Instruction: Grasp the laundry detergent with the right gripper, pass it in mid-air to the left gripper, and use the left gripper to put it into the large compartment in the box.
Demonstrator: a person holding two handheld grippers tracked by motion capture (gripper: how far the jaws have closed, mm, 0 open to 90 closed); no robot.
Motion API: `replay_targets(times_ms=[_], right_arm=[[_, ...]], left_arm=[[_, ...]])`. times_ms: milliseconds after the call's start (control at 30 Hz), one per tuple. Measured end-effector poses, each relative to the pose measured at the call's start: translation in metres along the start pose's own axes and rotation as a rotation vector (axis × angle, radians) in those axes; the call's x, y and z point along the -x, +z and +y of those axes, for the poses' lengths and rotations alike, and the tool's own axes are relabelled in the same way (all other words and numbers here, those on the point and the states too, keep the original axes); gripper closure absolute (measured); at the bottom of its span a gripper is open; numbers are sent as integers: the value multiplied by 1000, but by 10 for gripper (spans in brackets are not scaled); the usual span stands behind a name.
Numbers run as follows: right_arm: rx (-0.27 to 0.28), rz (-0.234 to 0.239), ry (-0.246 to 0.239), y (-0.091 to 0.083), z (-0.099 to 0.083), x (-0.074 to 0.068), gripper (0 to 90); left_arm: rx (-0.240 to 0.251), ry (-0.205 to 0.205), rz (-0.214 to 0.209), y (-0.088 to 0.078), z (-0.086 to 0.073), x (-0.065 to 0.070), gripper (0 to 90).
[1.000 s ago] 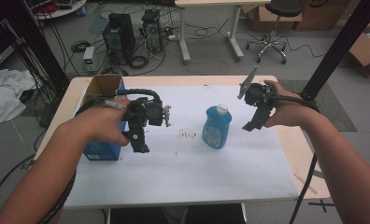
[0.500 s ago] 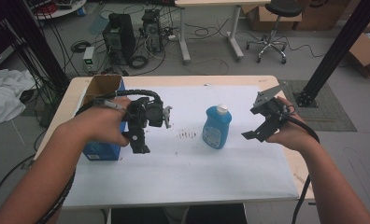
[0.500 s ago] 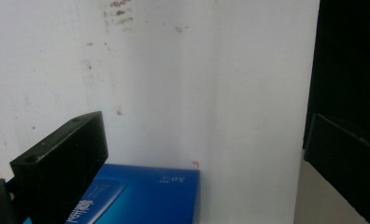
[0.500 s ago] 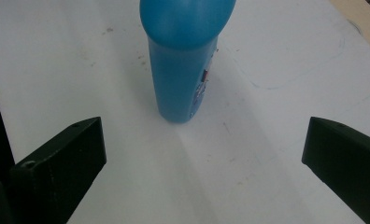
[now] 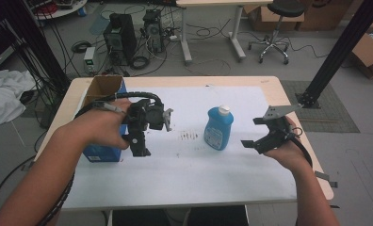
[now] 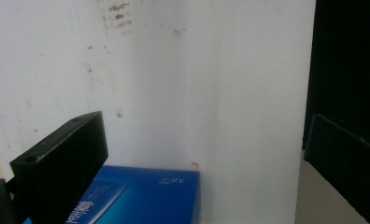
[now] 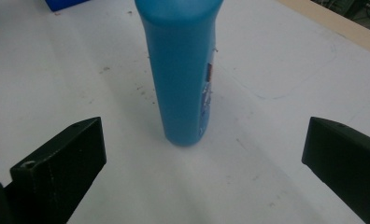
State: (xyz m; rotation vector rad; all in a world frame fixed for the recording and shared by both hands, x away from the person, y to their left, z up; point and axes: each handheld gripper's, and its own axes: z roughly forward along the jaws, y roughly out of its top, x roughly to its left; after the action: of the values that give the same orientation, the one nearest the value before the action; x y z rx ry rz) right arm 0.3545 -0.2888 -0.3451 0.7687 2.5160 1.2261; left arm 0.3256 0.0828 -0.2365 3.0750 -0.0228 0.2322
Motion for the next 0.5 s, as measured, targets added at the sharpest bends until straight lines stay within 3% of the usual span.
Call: replay_targets(times_ms=[233, 500], right_arm=[[75, -41, 0, 20, -10, -14, 0], [131, -43, 28, 45, -15, -20, 0]], left_arm=[[5, 3, 5, -1, 2, 2, 1], [0, 0, 4, 0, -1, 5, 1]])
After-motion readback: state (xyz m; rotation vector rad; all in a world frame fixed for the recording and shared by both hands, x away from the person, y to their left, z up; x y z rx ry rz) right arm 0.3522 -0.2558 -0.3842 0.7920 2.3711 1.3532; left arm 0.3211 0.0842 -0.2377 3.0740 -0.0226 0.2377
